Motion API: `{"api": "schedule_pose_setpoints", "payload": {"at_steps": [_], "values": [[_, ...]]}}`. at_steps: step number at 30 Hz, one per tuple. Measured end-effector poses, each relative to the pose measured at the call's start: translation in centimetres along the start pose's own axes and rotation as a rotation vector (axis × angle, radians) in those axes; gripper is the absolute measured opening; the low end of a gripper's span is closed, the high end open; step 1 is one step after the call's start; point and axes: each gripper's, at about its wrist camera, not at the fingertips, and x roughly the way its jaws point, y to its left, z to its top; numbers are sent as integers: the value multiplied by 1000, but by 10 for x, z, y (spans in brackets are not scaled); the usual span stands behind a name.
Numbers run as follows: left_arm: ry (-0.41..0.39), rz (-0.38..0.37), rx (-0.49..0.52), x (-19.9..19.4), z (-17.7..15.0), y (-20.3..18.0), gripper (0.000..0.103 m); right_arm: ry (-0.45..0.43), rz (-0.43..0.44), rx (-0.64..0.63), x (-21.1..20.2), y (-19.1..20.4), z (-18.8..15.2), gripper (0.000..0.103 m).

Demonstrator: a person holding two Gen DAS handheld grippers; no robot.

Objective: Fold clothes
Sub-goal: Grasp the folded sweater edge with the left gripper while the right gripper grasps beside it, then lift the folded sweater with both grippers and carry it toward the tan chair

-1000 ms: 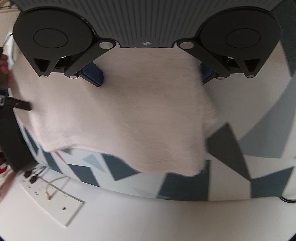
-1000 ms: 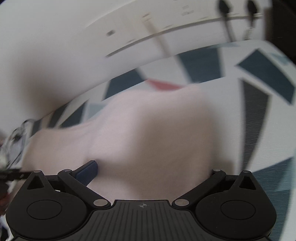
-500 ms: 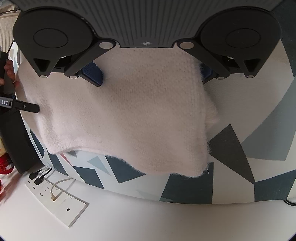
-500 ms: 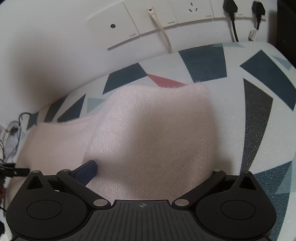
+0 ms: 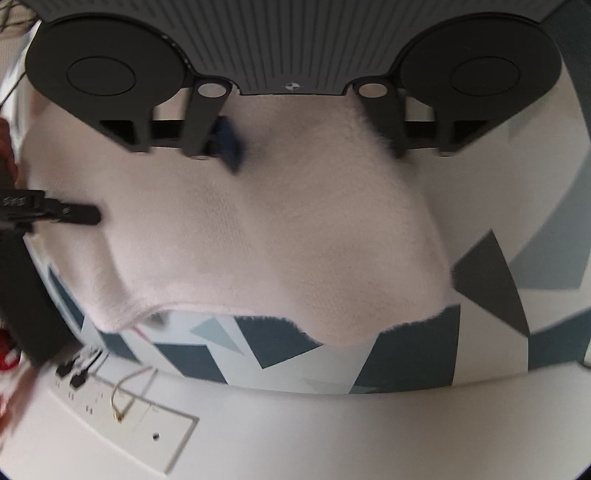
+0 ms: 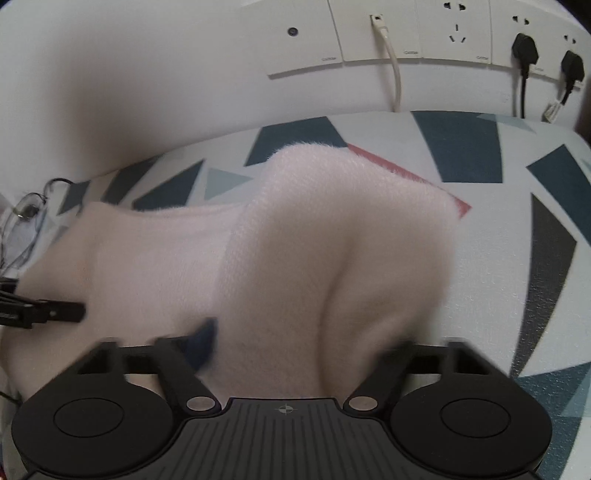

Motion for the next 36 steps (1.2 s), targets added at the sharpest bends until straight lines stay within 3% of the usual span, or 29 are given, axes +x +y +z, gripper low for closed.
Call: {"api": "schedule_pose_setpoints", "payload": {"at_steps": [5, 10, 13, 22, 36], "values": [[-28, 97, 78, -13, -10, -22, 39, -2, 17, -44, -6, 14, -1, 43], [-121, 127, 55, -46, -23, -24, 36, -72, 38, -98, -33, 38, -4, 35], [-168, 139, 33, -62, -30, -25, 36, -103, 40, -128, -50, 55, -4, 35], [-197, 135, -36, -90, -51, -16, 36, -138, 17, -163, -79, 98, -12, 35], [-259, 113, -49, -118, -106, -15, 36, -154, -22, -162, -112, 126, -55, 35]]}}
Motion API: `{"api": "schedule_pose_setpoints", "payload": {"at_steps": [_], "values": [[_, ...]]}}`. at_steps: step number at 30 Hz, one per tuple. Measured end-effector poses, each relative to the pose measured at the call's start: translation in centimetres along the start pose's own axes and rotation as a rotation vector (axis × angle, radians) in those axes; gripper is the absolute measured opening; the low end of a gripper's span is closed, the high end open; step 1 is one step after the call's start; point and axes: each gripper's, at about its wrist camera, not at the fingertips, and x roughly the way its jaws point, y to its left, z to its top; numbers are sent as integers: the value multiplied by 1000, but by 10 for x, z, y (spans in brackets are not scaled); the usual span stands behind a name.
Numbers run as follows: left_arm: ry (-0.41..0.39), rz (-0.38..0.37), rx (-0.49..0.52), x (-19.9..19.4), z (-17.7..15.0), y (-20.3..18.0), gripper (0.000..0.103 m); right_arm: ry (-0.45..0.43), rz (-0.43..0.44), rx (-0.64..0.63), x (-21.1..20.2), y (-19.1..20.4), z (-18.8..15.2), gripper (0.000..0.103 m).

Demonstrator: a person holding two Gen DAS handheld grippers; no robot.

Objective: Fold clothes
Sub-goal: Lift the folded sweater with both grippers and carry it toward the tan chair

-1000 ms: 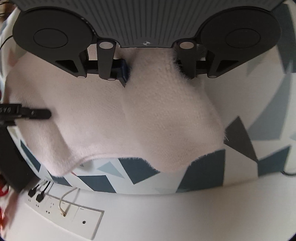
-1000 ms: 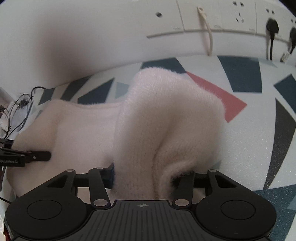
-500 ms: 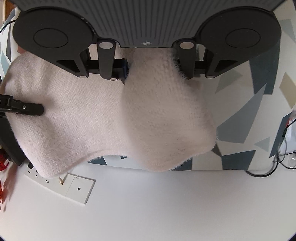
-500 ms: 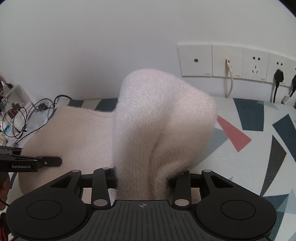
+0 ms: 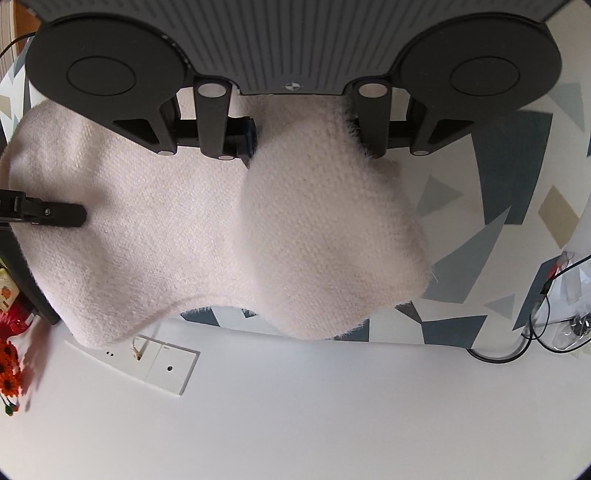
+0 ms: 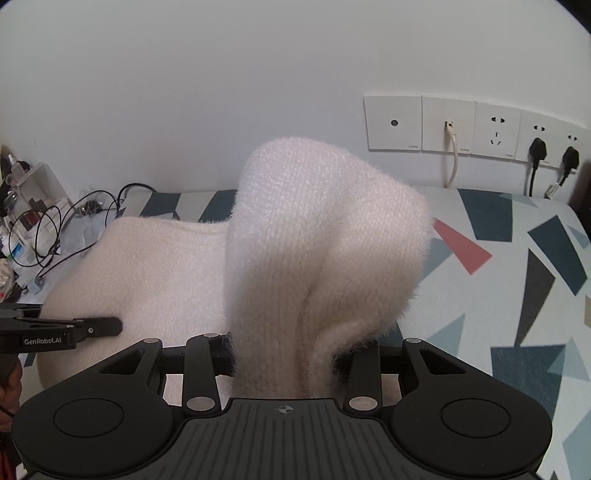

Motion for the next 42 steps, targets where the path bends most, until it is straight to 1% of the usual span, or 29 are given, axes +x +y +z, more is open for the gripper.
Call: {"api": "schedule_pose_setpoints", "payload": {"at_steps": [4, 7, 11, 14, 18, 20, 23, 26, 30, 34, 36, 38, 42], "values": [[-11, 20, -44, -16, -15, 0, 36, 5, 17, -35, -7, 7, -8, 35], [-27, 56, -97, -33, -28, 1, 36, 4, 58, -65, -10, 12, -11, 35], [-57, 140, -166, -55, -47, -4, 36, 6, 145, -115, -10, 16, -14, 35], [-64, 200, -244, -72, -63, -11, 36, 19, 212, -174, -9, 20, -16, 35], [-98, 271, -314, -100, -93, -25, 36, 34, 289, -255, -13, 30, -20, 35], [-116, 304, -355, -117, -111, -29, 36, 47, 331, -294, -16, 40, -22, 35], [-128, 354, -415, -145, -138, -26, 36, 75, 398, -365, -19, 67, -25, 35], [-160, 420, -499, -183, -168, -15, 36, 102, 478, -450, -23, 109, -30, 35], [-215, 521, -599, -237, -211, 7, 36, 115, 596, -569, -29, 184, -39, 35], [-282, 599, -714, -291, -260, 43, 36, 144, 688, -682, -33, 276, -56, 35], [-310, 652, -759, -317, -288, 65, 36, 168, 733, -742, -36, 326, -70, 35], [-332, 709, -802, -340, -313, 86, 36, 193, 782, -800, -41, 377, -85, 35], [-355, 808, -890, -390, -366, 119, 36, 226, 877, -918, -54, 475, -128, 35]]}}
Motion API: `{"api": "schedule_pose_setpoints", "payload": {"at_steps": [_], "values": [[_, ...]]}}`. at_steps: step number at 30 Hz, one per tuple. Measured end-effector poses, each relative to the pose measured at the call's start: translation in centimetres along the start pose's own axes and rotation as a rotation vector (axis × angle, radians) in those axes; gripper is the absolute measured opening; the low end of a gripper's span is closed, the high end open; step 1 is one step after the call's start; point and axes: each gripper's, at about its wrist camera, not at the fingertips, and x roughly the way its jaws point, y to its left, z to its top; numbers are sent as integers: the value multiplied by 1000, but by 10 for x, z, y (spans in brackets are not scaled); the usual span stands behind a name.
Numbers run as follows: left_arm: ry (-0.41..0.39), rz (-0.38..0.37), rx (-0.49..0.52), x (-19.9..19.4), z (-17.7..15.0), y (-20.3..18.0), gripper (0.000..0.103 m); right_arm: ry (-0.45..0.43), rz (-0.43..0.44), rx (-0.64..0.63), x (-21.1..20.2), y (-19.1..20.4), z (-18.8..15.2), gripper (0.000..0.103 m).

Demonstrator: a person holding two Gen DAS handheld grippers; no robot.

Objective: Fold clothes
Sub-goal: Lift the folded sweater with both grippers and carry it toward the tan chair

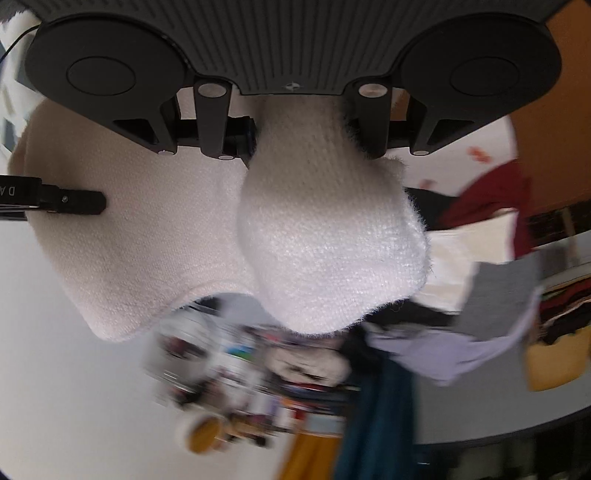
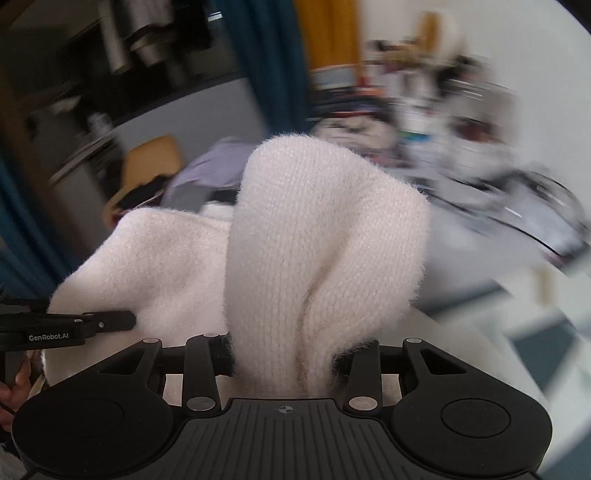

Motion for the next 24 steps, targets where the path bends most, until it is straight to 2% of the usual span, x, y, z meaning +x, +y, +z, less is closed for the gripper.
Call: {"api": "schedule_pose_setpoints", "payload": {"at_steps": [6, 14, 19, 24], "values": [[-3, 171, -122, -16, 9, 102, 36, 81, 168, -124, 96, 101, 40, 35], [-6, 393, -383, -29, 3, 207, 36, 216, 406, -315, 204, 224, 76, 35], [-44, 516, -507, -22, 21, 260, 36, 262, 537, -402, 273, 274, 119, 35], [-89, 558, -554, -5, 60, 303, 36, 252, 591, -466, 320, 306, 171, 35]]}}
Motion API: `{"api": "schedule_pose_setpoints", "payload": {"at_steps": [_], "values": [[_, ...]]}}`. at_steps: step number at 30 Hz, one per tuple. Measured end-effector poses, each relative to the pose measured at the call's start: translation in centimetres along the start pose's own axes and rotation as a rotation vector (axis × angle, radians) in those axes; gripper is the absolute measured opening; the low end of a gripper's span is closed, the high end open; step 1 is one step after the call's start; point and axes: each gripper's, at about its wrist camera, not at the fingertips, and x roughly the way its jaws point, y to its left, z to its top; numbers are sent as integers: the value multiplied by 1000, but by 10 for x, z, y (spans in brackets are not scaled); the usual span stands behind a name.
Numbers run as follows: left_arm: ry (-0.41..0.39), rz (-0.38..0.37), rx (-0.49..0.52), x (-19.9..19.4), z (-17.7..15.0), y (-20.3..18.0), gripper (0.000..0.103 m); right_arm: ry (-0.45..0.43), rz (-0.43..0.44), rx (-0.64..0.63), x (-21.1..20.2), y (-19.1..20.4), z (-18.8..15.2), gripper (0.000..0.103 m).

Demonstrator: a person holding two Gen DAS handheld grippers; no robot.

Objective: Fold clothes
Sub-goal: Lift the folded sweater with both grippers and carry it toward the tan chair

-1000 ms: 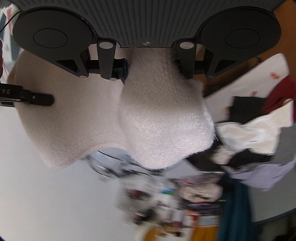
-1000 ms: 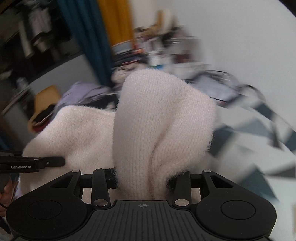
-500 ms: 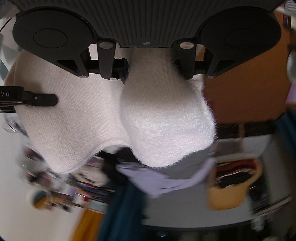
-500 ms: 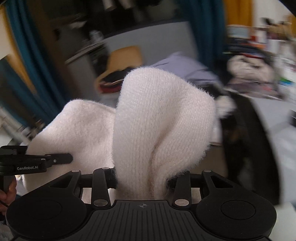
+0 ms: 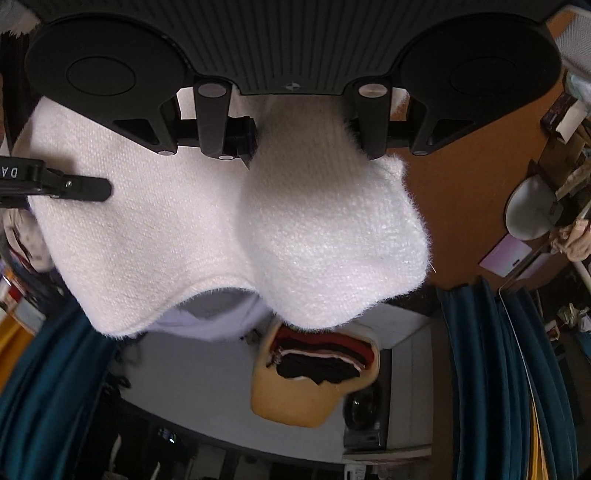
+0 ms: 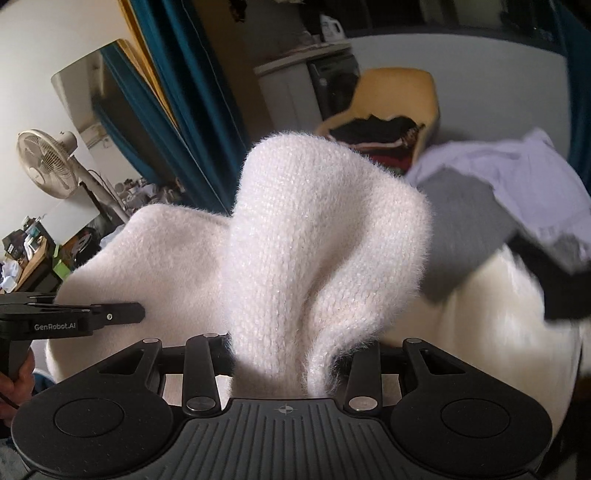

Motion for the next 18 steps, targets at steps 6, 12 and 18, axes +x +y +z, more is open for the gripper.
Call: {"api": "schedule_pose_setpoints", "payload": {"at_steps": [6, 12, 18], "values": [[-19, -8, -2, 41, 47, -11, 36, -19, 5, -18, 24, -48, 56, 35], [25, -56, 47, 75, 76, -10, 36, -18, -36, 51, 46, -84, 77, 35], [78, -158, 134, 123, 109, 12, 36, -15, -118, 152, 90, -102, 96, 35]]}}
